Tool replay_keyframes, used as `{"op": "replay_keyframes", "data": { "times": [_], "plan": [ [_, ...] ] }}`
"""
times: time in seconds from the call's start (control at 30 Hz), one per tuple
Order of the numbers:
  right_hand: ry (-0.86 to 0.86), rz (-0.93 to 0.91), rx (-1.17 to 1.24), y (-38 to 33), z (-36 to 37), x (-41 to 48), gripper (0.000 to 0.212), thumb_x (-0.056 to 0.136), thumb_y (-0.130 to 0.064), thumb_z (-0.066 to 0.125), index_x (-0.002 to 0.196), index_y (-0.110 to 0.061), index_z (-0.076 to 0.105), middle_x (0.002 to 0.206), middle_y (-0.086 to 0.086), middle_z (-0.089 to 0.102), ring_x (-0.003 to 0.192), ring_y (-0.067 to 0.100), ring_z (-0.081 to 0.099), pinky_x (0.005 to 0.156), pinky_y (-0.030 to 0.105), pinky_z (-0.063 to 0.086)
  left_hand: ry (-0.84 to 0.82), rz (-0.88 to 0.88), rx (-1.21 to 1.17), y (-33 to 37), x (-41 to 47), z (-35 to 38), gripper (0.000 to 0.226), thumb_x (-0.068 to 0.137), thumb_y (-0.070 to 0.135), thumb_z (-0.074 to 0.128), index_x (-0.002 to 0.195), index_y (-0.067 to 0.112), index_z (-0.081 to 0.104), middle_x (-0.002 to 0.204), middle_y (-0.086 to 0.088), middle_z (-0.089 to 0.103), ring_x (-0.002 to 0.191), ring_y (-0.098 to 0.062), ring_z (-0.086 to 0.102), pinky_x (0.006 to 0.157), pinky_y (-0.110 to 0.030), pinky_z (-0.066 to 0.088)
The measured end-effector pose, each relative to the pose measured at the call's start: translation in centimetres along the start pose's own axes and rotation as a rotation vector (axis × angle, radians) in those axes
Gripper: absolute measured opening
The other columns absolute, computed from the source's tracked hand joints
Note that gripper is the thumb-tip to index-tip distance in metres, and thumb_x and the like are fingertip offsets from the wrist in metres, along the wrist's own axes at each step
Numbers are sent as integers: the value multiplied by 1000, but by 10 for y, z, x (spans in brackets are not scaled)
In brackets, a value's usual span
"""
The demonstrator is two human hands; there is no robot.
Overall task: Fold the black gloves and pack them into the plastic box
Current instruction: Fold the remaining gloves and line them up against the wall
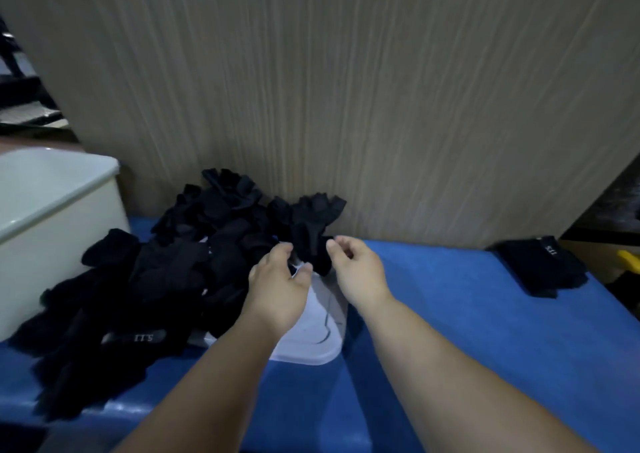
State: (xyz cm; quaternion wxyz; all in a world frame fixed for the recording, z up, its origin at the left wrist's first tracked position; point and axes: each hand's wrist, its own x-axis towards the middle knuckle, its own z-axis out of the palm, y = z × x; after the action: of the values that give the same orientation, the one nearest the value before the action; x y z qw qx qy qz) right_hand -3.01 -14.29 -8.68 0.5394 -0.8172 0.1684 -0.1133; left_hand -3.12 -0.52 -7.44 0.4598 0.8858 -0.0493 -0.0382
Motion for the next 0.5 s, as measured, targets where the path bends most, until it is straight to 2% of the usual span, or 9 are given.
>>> {"op": "replay_keyframes", "data": {
  "times": [0.07,0.13,0.17,0.23,0.27,0.3,0.37,0.43,0.5],
  "plan": [
    [30,13,-77,-4,10,13,50,91,-52,53,128,-18,58,122,-2,58,111,13,55,95,28,43,-54,-27,-76,2,9,-3,54,95,36,50,145,21,35,145,2,42,123,-28,49,106,-46,39],
    [40,29,-136,-8,18,23,53,88,-60,52,122,-21,61,123,-1,59,114,17,54,97,34,45,-86,-48,-145,4,15,-5,56,96,36,48,147,21,31,147,3,40,121,-28,52,104,-46,42],
    [47,36,-144,-9,22,27,48,87,-61,52,114,-23,63,118,-1,61,111,18,55,93,35,46,-101,-55,-159,4,17,-6,58,96,36,48,148,21,29,148,4,38,121,-29,52,103,-46,43],
    [62,20,-152,-12,27,31,27,88,-54,56,86,-27,60,97,-3,63,95,17,58,77,30,44,-131,-59,-168,3,20,-5,60,95,39,45,149,23,26,150,3,36,123,-31,51,104,-46,43],
    [68,10,-138,-13,28,30,26,90,-46,58,73,-27,53,83,-5,59,84,16,56,70,28,40,-141,-62,-178,2,22,-4,61,95,39,45,150,24,26,151,1,36,126,-30,49,107,-44,41],
    [69,3,-106,-14,28,28,32,91,-39,59,65,-26,45,70,-6,52,72,15,51,66,28,37,-146,-70,-203,3,21,-5,60,96,38,44,151,23,24,152,0,35,130,-26,46,109,-36,37],
    [71,-6,-11,-15,23,22,42,91,-29,60,59,-20,36,55,-6,40,57,13,40,59,29,34,-150,-74,-250,5,20,-6,58,99,31,45,152,19,22,151,1,37,131,-15,43,100,-21,31],
    [78,0,88,-15,12,9,44,90,-26,61,57,-19,33,51,-6,34,53,13,34,56,29,32,-154,-52,-275,10,17,-6,58,99,32,46,151,18,24,146,2,42,118,-9,46,91,-20,31],
    [73,7,176,-14,-2,-7,44,88,-25,63,57,-20,33,52,-4,33,55,14,33,56,30,31,-179,-38,-289,14,11,-3,58,97,37,50,149,20,30,141,2,47,116,-10,49,90,-21,32]
  ]
}}
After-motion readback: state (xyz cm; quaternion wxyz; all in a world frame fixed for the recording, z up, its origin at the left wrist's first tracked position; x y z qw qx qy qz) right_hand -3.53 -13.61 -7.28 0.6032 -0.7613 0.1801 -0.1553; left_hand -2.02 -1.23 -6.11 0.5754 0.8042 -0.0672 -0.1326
